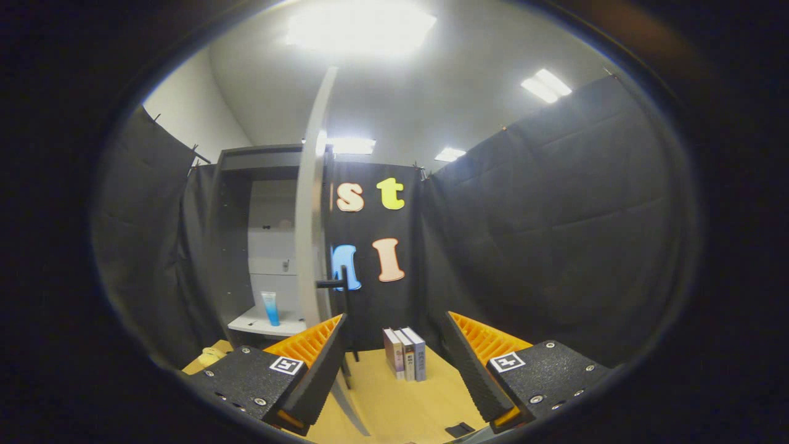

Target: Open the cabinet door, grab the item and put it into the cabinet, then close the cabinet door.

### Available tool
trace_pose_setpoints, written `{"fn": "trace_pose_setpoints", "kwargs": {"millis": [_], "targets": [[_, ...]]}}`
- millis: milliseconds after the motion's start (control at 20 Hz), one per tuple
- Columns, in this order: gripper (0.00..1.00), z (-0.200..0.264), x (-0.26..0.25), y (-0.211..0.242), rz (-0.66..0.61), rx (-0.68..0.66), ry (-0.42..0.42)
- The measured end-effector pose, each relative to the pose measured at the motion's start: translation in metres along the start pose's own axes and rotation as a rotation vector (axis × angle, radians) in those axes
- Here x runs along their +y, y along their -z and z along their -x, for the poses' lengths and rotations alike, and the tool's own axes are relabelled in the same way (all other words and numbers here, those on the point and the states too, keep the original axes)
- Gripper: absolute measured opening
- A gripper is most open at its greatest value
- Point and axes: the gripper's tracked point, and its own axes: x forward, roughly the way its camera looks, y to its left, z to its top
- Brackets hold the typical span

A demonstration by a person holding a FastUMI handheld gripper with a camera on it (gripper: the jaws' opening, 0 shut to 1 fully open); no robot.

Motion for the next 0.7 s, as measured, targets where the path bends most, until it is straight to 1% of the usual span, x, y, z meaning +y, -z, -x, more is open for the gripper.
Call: {"fn": "trace_pose_setpoints", "kwargs": {"millis": [100, 200, 400, 550, 700], "targets": [[0.93, -0.019, -0.024, 0.002, -0.015, 0.009, 0.059], [0.93, -0.038, -0.039, 0.008, -0.028, 0.024, 0.099], [0.93, -0.073, -0.05, 0.011, -0.038, 0.025, 0.155], [0.93, -0.092, -0.048, 0.003, -0.052, 0.009, 0.179], [0.93, -0.113, -0.037, 0.004, -0.053, 0.014, 0.171]]}}
